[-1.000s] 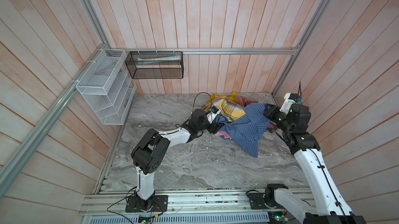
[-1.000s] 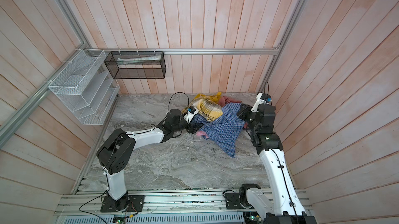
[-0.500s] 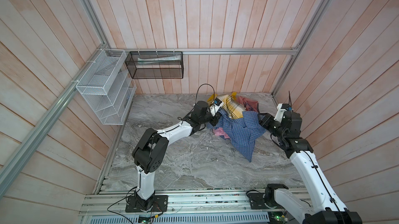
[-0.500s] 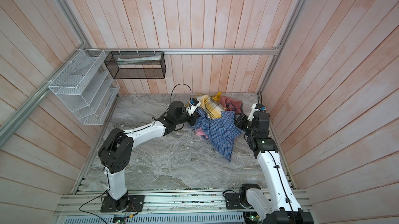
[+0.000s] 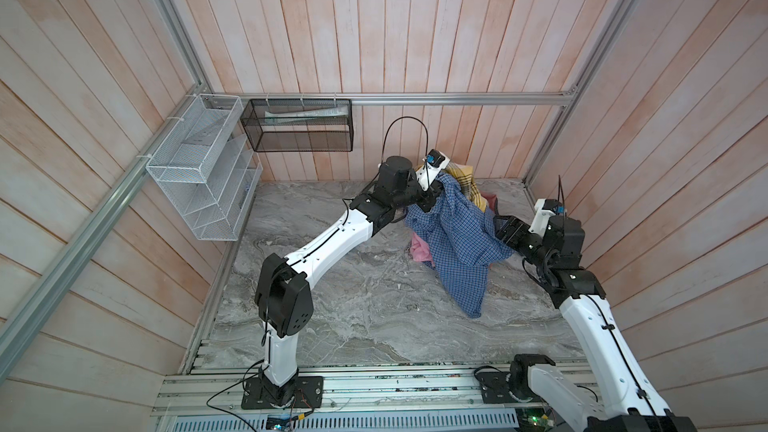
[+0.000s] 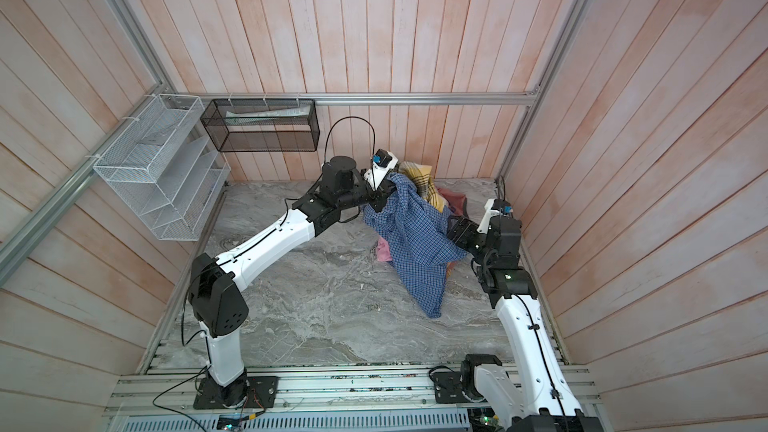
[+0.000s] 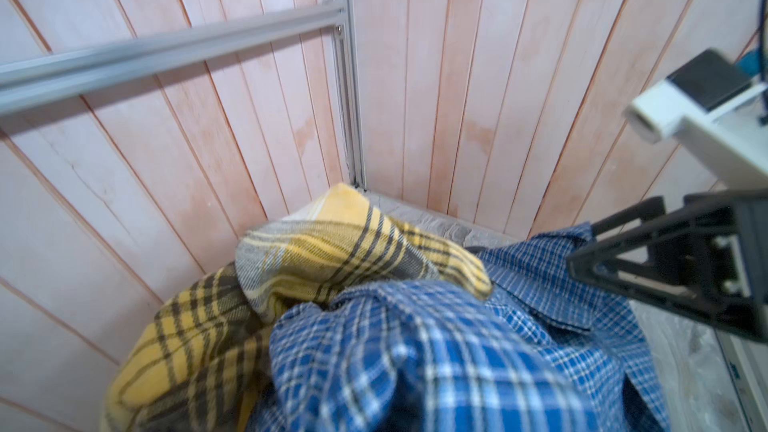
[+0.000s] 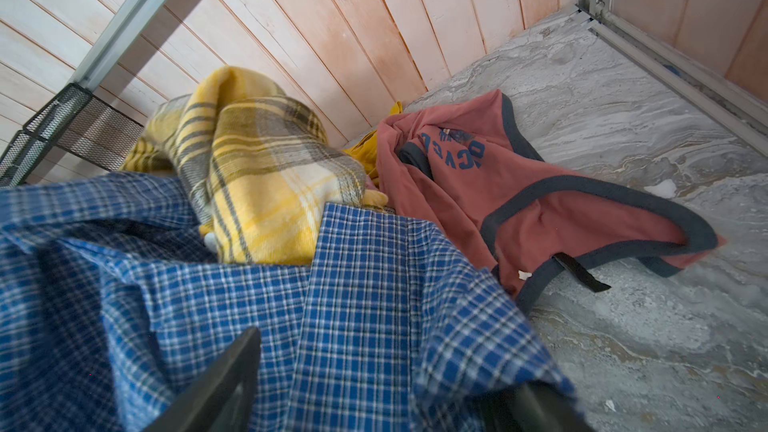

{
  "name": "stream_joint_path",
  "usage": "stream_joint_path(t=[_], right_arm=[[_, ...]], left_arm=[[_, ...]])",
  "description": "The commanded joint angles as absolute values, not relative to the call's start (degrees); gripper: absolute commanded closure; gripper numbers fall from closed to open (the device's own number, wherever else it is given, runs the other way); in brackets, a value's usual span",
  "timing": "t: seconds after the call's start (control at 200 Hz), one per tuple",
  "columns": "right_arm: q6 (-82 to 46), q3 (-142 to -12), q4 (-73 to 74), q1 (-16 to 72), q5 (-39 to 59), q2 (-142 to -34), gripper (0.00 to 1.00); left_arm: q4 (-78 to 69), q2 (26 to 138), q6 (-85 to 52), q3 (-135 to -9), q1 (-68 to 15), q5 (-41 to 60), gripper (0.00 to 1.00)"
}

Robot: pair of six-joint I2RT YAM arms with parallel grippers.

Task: Pick out a specific cloth from the pile
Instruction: 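Lift the blue checked shirt high with the left gripper, pulling it free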

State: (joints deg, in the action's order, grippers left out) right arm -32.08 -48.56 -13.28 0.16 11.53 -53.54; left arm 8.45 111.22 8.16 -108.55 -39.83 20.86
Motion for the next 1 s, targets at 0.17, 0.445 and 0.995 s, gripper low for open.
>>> stream_joint_path(t=[0.17, 0.445, 0.995], right_arm=[[-28.03, -49.21, -13.31, -0.26, 10.14, -52.69, 0.16], [-26.74, -49.13, -13.67, -0.38, 9.28, -51.35, 0.14], [-28.47, -46.50, -8.92, -0.44, 10.57, -49.80, 0.12]], left_arm=[[23.69, 120.73, 9.44, -127.02, -41.45, 26.36, 0.90], [19.80, 115.16, 8.99, -122.93, -42.71, 24.25, 0.90], [13.02, 94.36, 12.60, -107.44, -42.71, 9.80, 0.90]])
